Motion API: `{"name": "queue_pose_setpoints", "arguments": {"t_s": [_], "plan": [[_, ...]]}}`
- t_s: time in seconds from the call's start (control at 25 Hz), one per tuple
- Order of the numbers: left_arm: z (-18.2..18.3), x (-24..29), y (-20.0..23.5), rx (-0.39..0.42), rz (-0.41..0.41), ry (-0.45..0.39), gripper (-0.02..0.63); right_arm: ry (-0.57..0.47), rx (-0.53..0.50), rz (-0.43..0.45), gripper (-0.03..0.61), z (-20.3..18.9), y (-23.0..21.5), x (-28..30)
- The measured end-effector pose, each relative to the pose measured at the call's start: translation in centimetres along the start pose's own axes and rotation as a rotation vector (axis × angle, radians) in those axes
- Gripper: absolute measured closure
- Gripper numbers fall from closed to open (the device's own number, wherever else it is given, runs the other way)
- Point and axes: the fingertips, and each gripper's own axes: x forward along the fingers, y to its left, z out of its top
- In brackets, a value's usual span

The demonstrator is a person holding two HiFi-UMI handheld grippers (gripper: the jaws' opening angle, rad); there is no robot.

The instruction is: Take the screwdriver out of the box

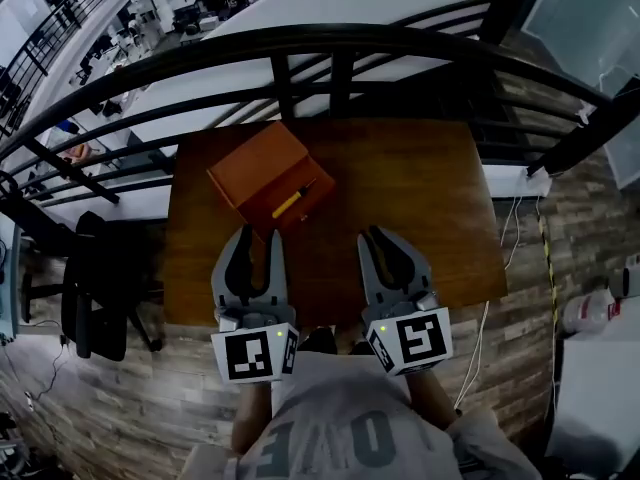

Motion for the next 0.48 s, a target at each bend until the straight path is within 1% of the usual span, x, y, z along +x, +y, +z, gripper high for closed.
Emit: {"name": "queue_pose_setpoints", "arguments": {"t_s": [0.2, 0.48], "plan": [[-0.4, 3.2, 1.3, -0.011, 0.001, 0.015, 0.487, 0.022, 0.019, -0.018, 0.529, -0.4, -1.3, 3.1], [-0.5, 5.1, 0.0, 0.003, 0.008, 0.025, 0.487, 0.02, 0.014, 0.014, 0.529, 0.0, -3.0, 5.1]]}}
